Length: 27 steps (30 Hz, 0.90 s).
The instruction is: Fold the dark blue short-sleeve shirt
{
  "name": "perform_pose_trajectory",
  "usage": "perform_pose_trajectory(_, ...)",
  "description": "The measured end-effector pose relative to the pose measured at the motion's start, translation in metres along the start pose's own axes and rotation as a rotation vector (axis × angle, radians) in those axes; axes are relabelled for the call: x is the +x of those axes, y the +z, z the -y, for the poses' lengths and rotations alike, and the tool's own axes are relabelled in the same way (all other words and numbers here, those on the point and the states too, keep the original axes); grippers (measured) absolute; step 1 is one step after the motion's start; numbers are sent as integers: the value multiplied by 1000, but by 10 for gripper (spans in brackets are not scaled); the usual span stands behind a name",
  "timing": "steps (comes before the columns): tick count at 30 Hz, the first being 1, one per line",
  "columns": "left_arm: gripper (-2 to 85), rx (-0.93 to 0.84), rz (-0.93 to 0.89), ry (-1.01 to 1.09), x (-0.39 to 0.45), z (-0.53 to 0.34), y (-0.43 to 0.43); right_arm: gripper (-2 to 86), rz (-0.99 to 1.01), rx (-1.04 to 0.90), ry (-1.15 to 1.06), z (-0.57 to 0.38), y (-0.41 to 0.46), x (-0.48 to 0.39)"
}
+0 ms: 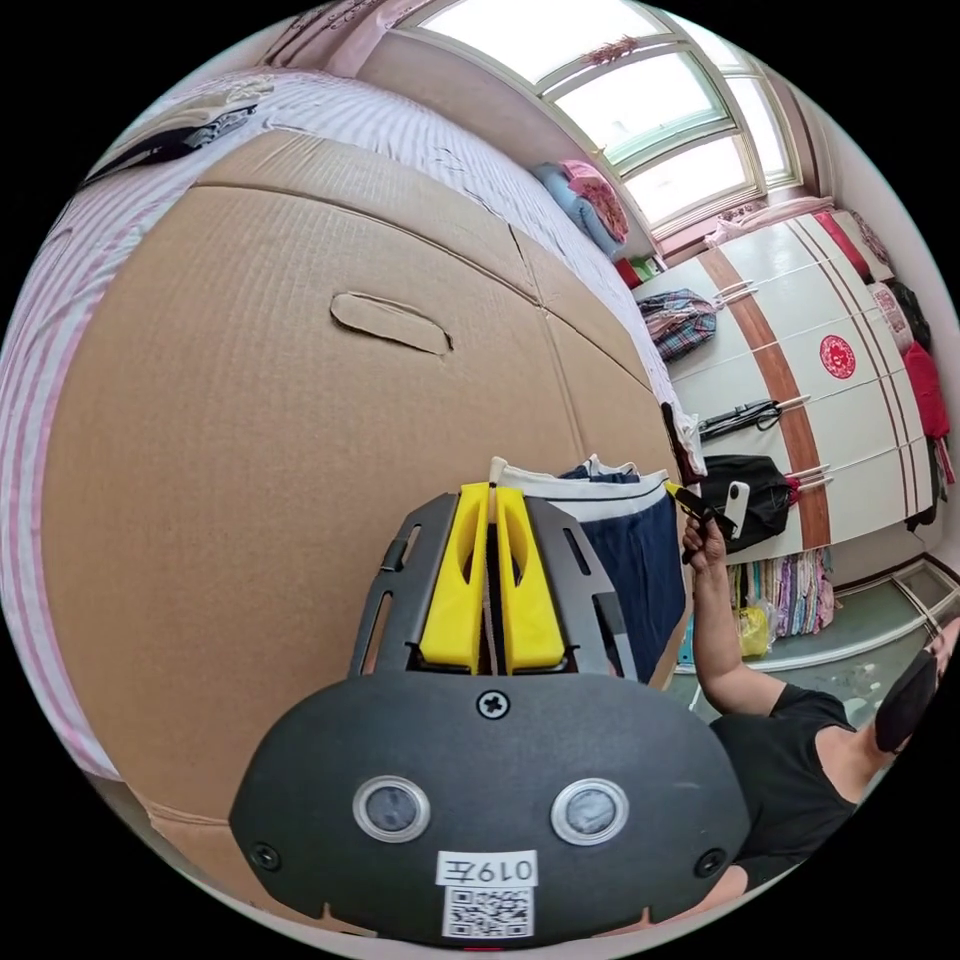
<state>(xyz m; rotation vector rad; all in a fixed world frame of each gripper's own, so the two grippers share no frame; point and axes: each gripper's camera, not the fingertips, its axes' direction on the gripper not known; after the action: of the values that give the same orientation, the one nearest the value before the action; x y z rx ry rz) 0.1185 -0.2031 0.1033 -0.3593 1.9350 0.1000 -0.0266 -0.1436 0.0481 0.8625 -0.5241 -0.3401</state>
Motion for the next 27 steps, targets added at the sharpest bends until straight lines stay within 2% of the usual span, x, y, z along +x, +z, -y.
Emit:
perform_pose_trajectory(7,13,27,-52,-26,-5,-50,48,43,22,11,37,-29,8,-35)
perform_pose_trajectory(12,10,159,-68,-19,2,-104,44,47,-62,111,29,-66,-29,-85)
perform_pose_trajectory(15,9,223,72,151,56,-153,38,41,-143,198,-101,-112,-55,-157)
perform_pose_trajectory(17,11,228,275,379,132,-208,57,40,-300,244,-308,-166,-53,-241)
perform_pose_trajectory(20,12,241,521,574,210,-294,112,43,-526,303,-448,-239,-25,-326)
perform_pose_trajectory(22,13,262,607,653,241,-347,151,31,-607,323,-484,-279,-4,-365)
perform_pose_trajectory(24,16,202,611,762,264,-393,193,13,-671,281,-588,-313,23,-404)
perform_pose_trajectory(27,33,76,584,837,290,-447,253,20,-722,114,-772,-353,73,-461)
